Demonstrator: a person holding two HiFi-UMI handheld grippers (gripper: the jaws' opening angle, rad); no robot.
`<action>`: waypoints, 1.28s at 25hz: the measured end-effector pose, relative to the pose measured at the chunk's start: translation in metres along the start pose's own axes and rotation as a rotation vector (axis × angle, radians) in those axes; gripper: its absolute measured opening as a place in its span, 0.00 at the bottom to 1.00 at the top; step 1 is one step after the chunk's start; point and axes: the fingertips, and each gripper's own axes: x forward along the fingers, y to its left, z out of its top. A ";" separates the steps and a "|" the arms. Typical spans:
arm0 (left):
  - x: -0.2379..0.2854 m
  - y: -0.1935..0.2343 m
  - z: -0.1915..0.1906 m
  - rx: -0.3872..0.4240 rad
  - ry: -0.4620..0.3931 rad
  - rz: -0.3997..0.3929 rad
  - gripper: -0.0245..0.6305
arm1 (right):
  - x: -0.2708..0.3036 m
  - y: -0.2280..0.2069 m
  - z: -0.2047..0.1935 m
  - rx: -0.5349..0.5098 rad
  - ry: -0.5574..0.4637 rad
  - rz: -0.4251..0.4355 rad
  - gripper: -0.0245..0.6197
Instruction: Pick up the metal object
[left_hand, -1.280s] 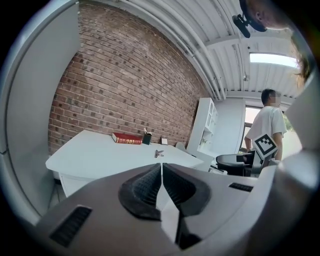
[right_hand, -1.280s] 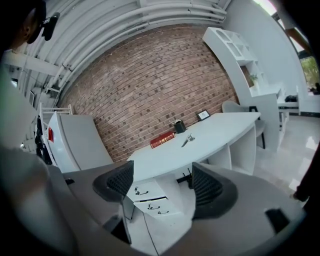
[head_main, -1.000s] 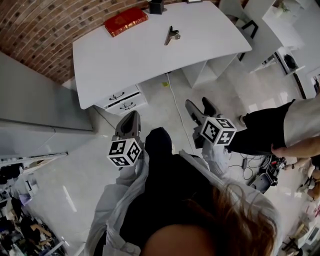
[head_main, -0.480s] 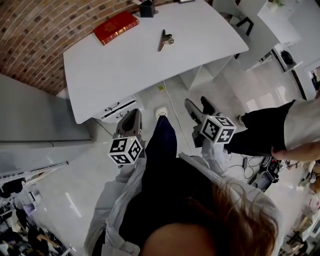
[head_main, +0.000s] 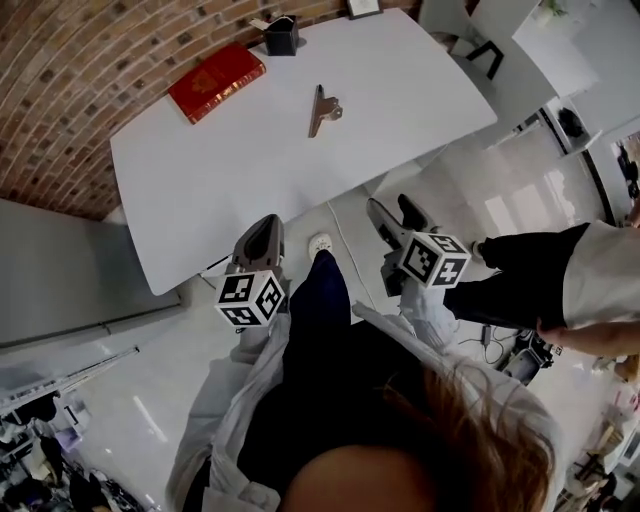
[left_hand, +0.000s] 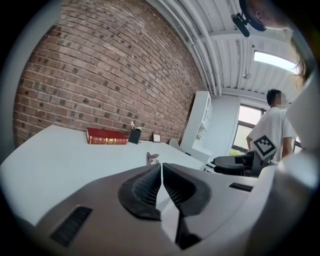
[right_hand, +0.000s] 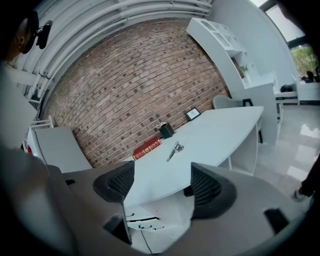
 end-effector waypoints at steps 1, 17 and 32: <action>0.009 0.003 0.004 0.000 0.003 -0.004 0.07 | 0.008 -0.002 0.006 0.004 -0.003 -0.004 0.59; 0.110 0.068 0.053 -0.030 0.001 0.012 0.07 | 0.122 -0.009 0.071 0.022 0.019 -0.003 0.59; 0.176 0.093 0.045 -0.057 0.043 -0.006 0.07 | 0.195 -0.040 0.082 0.271 0.082 0.062 0.50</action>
